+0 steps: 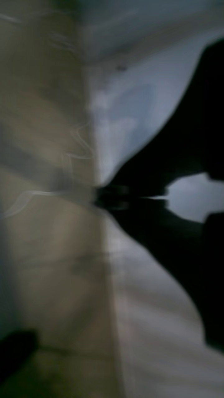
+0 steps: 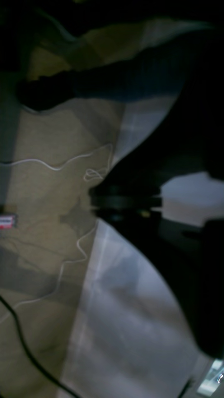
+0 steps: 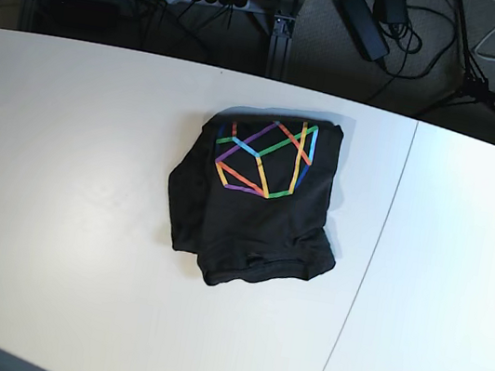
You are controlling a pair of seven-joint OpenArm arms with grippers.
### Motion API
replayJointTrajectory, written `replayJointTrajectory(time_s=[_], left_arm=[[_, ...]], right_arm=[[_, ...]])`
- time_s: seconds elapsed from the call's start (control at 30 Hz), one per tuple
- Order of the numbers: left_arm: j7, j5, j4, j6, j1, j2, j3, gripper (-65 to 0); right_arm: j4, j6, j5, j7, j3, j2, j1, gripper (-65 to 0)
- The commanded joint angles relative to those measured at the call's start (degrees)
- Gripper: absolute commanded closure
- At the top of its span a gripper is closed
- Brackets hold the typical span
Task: Fold the T-shirt properly
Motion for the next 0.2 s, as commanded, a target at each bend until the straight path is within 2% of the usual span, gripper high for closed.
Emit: replayJointTrajectory(time_s=[0.0, 0.07, 0.17], left_arm=[[0.72, 1.33, -2.69, 1.88, -1.44, -0.09, 2.71, 0.0], [0.70, 5.03, -9.60, 3.65, -6.73, 1.97, 8.50, 0.0], [0.72, 6.95, -20.76, 4.81, -14.99, 5.86, 14.58, 0.0]], right_arm=[[-1.92, 0.46, 0.33, -0.85, 0.42, 0.37, 0.74, 0.0], [-7.41, 0.44, 0.33, -0.83, 0.42, 0.37, 4.31, 0.0], [-16.15, -0.24, 0.35, -0.90, 0.42, 0.37, 10.49, 0.0]])
